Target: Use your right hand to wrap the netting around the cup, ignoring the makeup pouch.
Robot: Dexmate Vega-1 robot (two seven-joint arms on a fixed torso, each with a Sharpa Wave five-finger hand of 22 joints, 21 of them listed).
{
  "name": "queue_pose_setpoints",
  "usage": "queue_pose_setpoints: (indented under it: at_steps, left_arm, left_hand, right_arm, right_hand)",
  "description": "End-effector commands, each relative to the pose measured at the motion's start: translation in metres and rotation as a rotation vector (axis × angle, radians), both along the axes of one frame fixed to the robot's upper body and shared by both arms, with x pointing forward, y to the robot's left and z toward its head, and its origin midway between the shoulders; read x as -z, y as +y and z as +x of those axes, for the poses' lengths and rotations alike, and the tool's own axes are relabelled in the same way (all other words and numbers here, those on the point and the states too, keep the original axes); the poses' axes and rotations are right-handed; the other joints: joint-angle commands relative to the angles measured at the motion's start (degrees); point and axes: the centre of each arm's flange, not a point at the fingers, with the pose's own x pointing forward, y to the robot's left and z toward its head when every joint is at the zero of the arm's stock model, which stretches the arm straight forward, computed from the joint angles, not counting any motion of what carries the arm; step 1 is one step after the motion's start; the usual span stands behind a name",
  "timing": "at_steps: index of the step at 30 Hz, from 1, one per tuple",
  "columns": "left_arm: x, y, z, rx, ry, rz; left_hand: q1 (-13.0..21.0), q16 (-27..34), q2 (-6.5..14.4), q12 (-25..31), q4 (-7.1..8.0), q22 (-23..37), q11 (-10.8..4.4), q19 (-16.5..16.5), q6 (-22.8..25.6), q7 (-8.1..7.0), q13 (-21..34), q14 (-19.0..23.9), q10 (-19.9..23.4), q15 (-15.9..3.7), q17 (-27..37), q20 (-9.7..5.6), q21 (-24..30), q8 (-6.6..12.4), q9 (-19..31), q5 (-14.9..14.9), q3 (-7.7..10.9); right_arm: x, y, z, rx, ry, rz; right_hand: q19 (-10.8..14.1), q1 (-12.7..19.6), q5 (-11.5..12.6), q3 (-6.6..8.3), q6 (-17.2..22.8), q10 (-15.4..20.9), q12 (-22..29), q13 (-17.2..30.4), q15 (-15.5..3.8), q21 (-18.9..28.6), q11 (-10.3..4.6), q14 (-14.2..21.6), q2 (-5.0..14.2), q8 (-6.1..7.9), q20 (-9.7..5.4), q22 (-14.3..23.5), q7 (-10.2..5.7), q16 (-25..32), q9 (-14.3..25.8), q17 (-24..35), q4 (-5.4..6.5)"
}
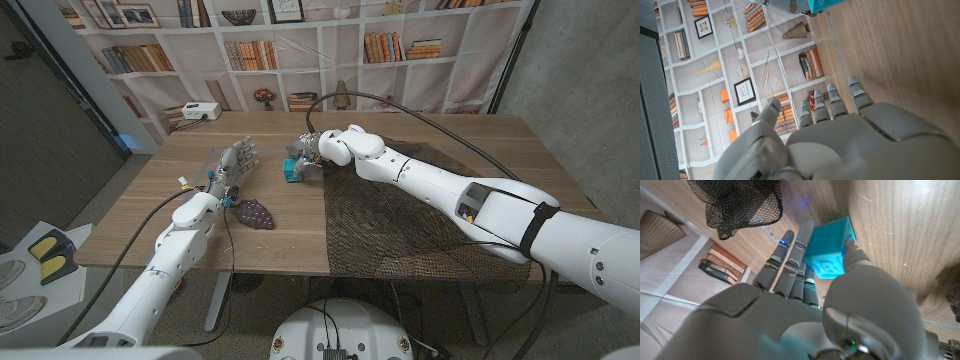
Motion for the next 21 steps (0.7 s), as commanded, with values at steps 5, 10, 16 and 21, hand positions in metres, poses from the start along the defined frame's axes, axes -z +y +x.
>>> queue_pose_setpoints:
  at_steps: [5, 10, 16, 21]
  left_arm:
    - [-0.006, -0.005, 0.0, 0.011, -0.003, 0.014]
    - [-0.009, -0.009, 0.001, 0.02, -0.007, 0.021]
    - [-0.011, -0.012, 0.001, 0.023, -0.011, 0.024]
    - [-0.013, -0.014, -0.001, 0.024, -0.015, 0.03]
  left_hand:
    - [-0.51, -0.24, -0.16, -0.35, 0.34, 0.22, 0.06, 0.25, -0.19, -0.2, 0.23, 0.27, 0.69, 0.16, 0.3, 0.14, 0.03, -0.03, 0.21, -0.02, 0.16]
    - [-0.55, -0.25, -0.16, -0.36, 0.35, 0.23, 0.01, 0.26, -0.18, -0.2, 0.23, 0.33, 0.77, 0.05, 0.29, 0.14, 0.03, -0.01, 0.21, -0.02, 0.18]
    - [-0.62, -0.31, -0.17, -0.41, 0.37, 0.23, -0.02, 0.29, -0.25, -0.22, 0.24, 0.29, 0.79, 0.12, 0.28, 0.14, 0.04, -0.01, 0.21, -0.02, 0.21]
    - [-0.66, -0.28, -0.14, -0.47, 0.4, 0.23, 0.05, 0.31, -0.18, -0.19, 0.24, 0.46, 0.74, 0.26, 0.28, 0.14, 0.04, 0.03, 0.21, -0.01, 0.25]
  right_arm:
    - [-0.035, -0.036, -0.008, 0.107, -0.037, 0.126]
    - [-0.043, -0.049, -0.012, 0.147, -0.049, 0.158]
    - [-0.048, -0.065, -0.014, 0.196, -0.051, 0.186]
    - [-0.052, -0.083, -0.018, 0.248, -0.047, 0.225]
  right_hand:
    - [-0.16, 6.38, 0.37, 2.66, 17.6, 8.83, 0.64, 7.64, -5.4, 0.58, -7.96, 0.13, 6.94, 1.25, -0.21, 0.13, -11.33, -0.66, 0.97, 0.53, 2.67]
    - [-0.19, 6.53, 0.34, 2.79, 17.67, 9.05, 0.7, 7.48, -5.3, 0.75, -7.82, 0.2, 6.82, 1.86, -0.19, 0.12, -11.27, -0.94, 1.4, 0.8, 2.8]
    - [-0.56, 6.57, 0.27, 2.86, 17.61, 9.07, 0.73, 7.36, -5.24, 0.8, -7.73, 0.15, 6.65, 2.5, -0.16, 0.09, -11.21, -1.42, 1.87, 1.04, 3.02]
    - [-0.8, 6.61, 0.23, 2.92, 17.6, 8.82, 0.64, 7.24, -5.21, 0.84, -7.81, -0.02, 6.58, 2.97, -0.24, 0.05, -11.27, -1.87, 2.18, 1.15, 3.16]
